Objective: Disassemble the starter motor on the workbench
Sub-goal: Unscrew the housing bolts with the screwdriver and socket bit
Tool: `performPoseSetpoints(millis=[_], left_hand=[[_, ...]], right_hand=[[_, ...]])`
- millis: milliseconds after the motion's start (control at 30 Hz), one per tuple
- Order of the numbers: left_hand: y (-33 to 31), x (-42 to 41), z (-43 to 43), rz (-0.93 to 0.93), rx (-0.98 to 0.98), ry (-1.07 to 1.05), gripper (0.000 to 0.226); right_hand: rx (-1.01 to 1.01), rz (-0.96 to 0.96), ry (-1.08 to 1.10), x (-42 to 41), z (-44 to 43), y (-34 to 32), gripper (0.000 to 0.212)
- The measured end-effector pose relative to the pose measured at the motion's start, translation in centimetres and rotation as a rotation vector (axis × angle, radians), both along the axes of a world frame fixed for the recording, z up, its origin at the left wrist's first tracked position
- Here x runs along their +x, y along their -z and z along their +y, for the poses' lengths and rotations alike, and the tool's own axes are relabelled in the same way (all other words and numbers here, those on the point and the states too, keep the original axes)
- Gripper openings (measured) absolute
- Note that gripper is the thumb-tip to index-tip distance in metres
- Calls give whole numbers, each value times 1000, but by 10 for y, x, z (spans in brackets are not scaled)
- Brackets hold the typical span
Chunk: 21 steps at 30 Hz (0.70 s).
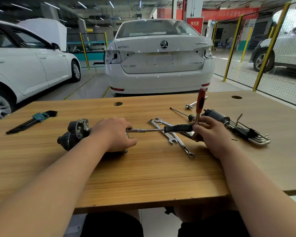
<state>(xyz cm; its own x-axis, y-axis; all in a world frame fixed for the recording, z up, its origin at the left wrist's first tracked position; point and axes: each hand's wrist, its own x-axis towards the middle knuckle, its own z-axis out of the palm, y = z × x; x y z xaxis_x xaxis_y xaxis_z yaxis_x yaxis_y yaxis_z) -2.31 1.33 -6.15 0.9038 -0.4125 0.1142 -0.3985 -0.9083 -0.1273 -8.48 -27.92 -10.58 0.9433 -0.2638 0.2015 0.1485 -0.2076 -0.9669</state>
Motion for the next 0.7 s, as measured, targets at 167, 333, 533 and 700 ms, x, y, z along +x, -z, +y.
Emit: performPoseSetpoints(millis=[167, 333, 533, 700], left_hand=[[2, 0, 1, -18, -50, -9, 60], [0, 0, 0, -22, -73, -32, 55], [0, -1, -1, -30, -80, -30, 59], [1, -1, -1, -32, -86, -30, 59]], right_hand=[[-49, -22, 8, 1, -3, 3, 40], [86, 1, -36, 2, 0, 1, 48], [107, 79, -33, 0, 1, -1, 25], [-108, 117, 55, -2, 4, -1, 16]])
